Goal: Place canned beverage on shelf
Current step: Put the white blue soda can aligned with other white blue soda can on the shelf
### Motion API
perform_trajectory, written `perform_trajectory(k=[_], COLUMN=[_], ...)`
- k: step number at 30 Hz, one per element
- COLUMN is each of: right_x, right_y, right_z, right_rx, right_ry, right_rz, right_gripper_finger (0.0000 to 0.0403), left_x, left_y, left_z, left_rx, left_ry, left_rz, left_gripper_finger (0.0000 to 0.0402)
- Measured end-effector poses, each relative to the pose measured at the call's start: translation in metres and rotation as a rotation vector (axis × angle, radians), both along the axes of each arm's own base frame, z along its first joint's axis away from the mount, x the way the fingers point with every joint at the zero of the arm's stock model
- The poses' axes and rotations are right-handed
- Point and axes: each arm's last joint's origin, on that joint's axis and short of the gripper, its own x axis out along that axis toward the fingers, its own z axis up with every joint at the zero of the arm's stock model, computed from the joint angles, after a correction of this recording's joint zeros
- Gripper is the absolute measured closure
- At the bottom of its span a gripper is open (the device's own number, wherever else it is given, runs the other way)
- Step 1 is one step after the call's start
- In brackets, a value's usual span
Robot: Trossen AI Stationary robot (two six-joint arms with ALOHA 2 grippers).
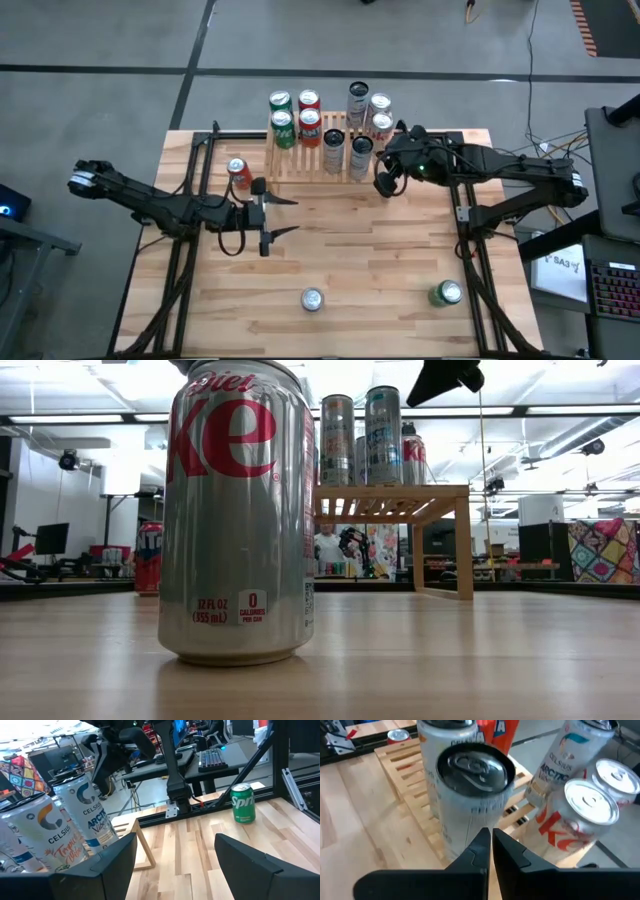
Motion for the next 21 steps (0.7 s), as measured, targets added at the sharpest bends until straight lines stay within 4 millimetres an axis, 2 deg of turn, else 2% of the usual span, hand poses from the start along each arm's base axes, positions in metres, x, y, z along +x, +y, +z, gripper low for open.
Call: perform_trajectory(k=[10, 21], right_x=[0.012, 0.013], right_y=[-0.008, -0.013], right_z=[-0.003, -0.003], right_rx=[-0.048, -0.066], right_ry=[0.012, 0.033], right_rz=[0.013, 0.008], right_gripper_finger=[0.0394, 0.0394], left_x=[0.0, 0.0], left_y=[0.0, 0.0], left_z=[0.0, 0.0], left_rx=[0.0, 0.0], left_ry=[0.001, 0.001], left_rz=[0.0, 0.0], left_gripper_finger=[0.0148, 0.0148])
